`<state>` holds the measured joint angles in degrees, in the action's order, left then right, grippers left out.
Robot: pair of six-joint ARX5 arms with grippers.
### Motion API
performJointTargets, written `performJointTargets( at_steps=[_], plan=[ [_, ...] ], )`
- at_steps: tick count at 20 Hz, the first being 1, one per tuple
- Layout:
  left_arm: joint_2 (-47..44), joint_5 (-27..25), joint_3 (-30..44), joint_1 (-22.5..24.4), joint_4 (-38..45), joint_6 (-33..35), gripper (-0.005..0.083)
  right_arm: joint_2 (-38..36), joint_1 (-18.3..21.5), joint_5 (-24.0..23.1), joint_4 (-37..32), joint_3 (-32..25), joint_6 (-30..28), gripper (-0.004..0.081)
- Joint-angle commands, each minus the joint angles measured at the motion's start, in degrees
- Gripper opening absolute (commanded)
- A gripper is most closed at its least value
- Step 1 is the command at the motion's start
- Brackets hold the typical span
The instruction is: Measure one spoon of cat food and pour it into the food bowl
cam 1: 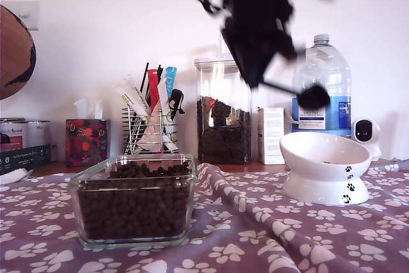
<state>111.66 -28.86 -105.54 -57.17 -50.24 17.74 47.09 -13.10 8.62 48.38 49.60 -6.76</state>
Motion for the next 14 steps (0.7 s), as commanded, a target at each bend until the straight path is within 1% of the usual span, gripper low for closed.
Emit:
performJointTargets(
  at_steps=[1, 3, 7, 9, 11, 14],
  plan=[
    [-3.63, 5.22, -0.61, 1.6, -1.29, -3.8, -0.0021, -0.26, 0.0, 0.26, -4.5, 0.33, -2.01, -0.0013],
    [-5.6, 10.34, -0.61, 3.52, -2.69, -5.46, -0.0022, -0.26, 0.0, 0.87, -9.22, 0.33, -4.02, -0.0013],
    [-7.98, 20.02, -0.61, 7.32, -4.46, -7.23, -0.0021, -0.26, 0.0, 3.54, -17.27, 0.33, -5.73, -0.0013],
    [-8.74, 22.86, -0.59, 9.01, -5.9, -7.28, -0.0022, -0.26, 0.0, 3.58, -18.19, 0.33, -5.79, -0.0013],
    [-9.49, 24.68, -0.52, 10.38, -7.02, -7.26, -0.0022, -0.2, 0.0, 3.93, -17.92, 0.31, -7.15, -0.0013],
    [-11.28, 28.04, 0.48, 12.2, -6.73, -7.26, -0.0022, -0.2, 0.0, 5.14, -18.25, 0.17, -8.81, -0.0013]
  ],
)
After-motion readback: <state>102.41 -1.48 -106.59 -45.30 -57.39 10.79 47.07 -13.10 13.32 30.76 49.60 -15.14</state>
